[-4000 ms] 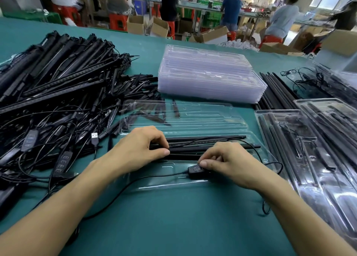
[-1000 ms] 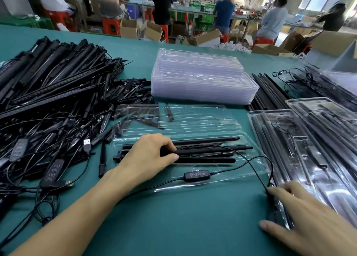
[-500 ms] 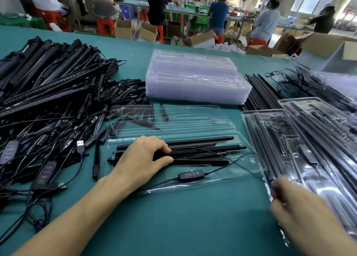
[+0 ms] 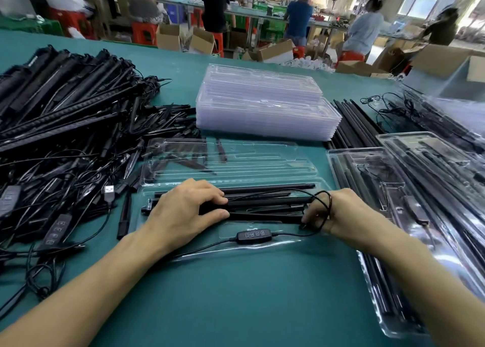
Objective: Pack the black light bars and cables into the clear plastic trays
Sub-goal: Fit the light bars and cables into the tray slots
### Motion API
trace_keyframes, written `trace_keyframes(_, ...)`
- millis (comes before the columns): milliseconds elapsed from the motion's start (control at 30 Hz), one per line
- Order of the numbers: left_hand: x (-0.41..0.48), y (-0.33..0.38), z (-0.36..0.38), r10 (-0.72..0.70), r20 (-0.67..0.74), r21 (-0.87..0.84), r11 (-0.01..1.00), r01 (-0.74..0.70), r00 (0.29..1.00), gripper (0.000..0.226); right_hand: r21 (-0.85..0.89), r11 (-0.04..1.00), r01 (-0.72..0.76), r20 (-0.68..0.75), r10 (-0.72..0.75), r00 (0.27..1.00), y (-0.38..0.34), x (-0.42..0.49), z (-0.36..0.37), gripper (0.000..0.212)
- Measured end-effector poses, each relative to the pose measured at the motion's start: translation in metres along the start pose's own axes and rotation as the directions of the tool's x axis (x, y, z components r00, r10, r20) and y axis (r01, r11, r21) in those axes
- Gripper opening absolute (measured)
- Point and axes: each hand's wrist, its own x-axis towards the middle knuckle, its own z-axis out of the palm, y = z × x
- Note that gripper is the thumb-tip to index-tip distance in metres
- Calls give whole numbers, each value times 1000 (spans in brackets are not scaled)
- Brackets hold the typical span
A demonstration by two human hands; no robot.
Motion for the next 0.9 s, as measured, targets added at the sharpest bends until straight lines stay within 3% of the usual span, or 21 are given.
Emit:
trace_keyframes(133,1,1,0,-38,-2,-17,999,38,999,20,-213,964,-159,51,174,983,-2,-3,-2,13)
trace_keyframes(233,1,7,-1,-26,-2,54,998,26,1000,19,-231,957,-177,95,203,975,-12,-9,-7,32)
trace_keyframes(300,4,14,-2,2,33,181,983,-8,999,20,-144,976,-160,127,179,976,-14,-16,-13,51)
trace_keyframes(433,14,30,0,-12,144,316,948,-34,990,25,217,944,-248,240,194,951,-8,-31,-28,80)
trace_keyframes(533,18,40,5,4,156,361,931,-61,988,29,253,950,-184,60,175,983,-7,-32,-20,50)
trace_keyframes(633,15,42,8,32,147,423,902,-92,989,29,193,978,-75,-133,102,986,-5,-29,-8,37)
trace_keyframes(733,12,35,8,47,132,394,914,-96,990,29,74,997,-20,-149,31,988,2,-26,-4,32)
trace_keyframes(800,10,30,9,17,96,311,949,-46,995,32,18,999,-27,-108,29,994,5,-24,-1,42)
trace_keyframes(900,10,25,10,-68,56,139,988,60,996,29,76,996,-48,-41,51,998,9,-25,5,55)
